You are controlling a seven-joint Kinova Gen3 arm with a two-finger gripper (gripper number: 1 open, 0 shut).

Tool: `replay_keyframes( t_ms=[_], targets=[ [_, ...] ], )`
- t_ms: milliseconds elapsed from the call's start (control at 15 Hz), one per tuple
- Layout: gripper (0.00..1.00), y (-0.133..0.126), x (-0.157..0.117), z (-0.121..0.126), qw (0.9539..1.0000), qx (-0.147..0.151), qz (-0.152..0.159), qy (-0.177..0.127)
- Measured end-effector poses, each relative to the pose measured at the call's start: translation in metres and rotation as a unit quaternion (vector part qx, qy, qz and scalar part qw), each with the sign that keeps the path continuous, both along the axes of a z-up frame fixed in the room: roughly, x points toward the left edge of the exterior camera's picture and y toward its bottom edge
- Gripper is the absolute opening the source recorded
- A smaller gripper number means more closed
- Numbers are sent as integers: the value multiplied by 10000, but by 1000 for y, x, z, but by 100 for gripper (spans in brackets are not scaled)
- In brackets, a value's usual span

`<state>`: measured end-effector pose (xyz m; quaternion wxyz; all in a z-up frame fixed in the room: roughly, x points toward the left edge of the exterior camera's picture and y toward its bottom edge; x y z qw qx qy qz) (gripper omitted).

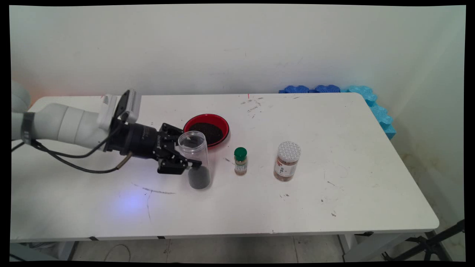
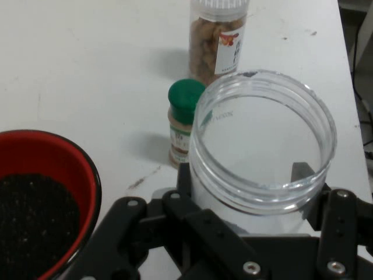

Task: Place the picked object on the table

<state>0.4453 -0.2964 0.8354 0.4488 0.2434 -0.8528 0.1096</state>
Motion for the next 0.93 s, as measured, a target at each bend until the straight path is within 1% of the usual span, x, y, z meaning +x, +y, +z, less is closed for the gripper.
replay_keyframes(
  t_ms=[533, 733, 800, 933],
  targets=[
    [0, -3, -5, -19, 10000, 32, -10, -34],
    [0, -3, -6, -22, 10000, 37, -10, -31],
    [100, -3, -6, -23, 10000, 33, -3, -24],
    [100, -4, -6, -24, 10000, 27, 30, 4]
  ],
)
